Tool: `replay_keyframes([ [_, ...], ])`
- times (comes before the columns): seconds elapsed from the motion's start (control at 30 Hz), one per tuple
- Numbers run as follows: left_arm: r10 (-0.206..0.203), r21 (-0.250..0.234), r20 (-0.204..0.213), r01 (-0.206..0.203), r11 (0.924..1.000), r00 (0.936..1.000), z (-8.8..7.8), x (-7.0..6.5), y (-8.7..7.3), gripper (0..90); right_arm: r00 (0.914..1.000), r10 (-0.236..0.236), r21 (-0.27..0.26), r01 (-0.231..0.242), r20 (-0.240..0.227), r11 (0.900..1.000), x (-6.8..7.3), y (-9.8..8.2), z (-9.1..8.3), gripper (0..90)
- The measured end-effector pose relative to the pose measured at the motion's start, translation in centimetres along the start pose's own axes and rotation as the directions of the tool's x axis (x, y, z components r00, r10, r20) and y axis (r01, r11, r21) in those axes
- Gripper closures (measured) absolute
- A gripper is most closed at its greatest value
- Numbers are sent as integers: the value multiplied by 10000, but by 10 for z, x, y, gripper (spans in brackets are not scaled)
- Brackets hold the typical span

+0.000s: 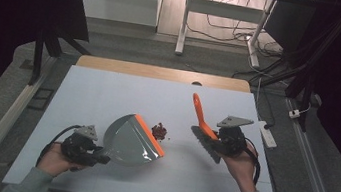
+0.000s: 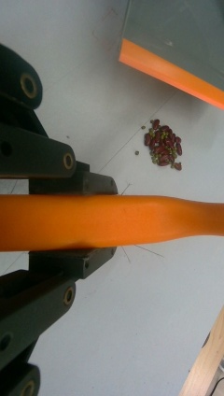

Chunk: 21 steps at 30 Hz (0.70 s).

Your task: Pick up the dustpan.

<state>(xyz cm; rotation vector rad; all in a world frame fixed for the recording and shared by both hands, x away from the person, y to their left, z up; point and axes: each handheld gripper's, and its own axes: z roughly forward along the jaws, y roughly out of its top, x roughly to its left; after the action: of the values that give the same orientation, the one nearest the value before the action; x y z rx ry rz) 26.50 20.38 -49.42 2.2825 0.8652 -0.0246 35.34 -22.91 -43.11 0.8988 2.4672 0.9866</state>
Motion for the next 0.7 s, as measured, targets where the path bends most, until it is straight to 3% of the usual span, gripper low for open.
replay_keyframes([
  [0.17,90,223,-8,-90,9997,10000,5,-2,1,615,10000,-16,63,16,0,10000,1,0,2,708],
  [0.7,-262,857,-203,279,9959,9994,21,0,3,615,9998,-169,180,171,-105,9997,6,2,9,708],
])
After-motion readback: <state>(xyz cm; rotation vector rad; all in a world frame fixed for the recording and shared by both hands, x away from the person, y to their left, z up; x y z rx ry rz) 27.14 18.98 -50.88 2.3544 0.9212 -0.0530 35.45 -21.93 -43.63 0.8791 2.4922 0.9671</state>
